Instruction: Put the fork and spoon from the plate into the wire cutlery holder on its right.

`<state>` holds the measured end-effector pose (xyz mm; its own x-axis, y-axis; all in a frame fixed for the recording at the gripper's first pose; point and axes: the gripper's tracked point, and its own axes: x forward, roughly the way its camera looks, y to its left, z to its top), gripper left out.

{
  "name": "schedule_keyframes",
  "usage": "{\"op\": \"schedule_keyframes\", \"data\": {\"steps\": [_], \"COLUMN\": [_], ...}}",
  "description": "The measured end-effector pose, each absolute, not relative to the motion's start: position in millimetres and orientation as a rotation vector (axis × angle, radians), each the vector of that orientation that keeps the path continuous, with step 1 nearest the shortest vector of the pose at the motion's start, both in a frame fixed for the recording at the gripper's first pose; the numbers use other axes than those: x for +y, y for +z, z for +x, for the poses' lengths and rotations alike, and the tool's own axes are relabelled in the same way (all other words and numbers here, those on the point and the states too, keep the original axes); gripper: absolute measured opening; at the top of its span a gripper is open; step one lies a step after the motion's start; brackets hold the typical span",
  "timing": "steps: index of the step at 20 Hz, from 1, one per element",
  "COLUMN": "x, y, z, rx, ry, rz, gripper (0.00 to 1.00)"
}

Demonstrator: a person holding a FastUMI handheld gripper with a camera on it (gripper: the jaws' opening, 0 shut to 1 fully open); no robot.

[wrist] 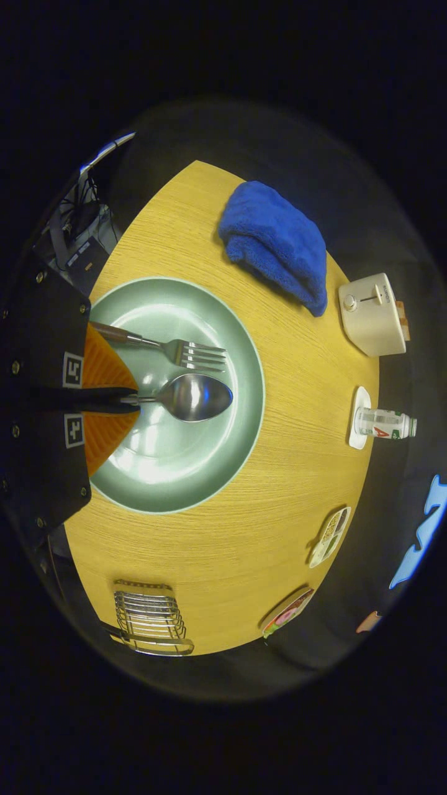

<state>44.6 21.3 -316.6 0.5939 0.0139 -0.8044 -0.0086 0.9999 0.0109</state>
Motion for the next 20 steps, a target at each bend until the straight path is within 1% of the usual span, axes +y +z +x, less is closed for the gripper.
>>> {"op": "schedule_keyframes", "data": {"steps": [8,15,20], "x": [-2,-67,-116], "y": [-272,-238,-228], "z": [43,28,7], "rx": [0.868,0.81,0.784], "ry": [-0.085,-0.27,-0.414], "rz": [0.058,0.143,0.264], "gripper": [0.01,0.01,0.01]}}
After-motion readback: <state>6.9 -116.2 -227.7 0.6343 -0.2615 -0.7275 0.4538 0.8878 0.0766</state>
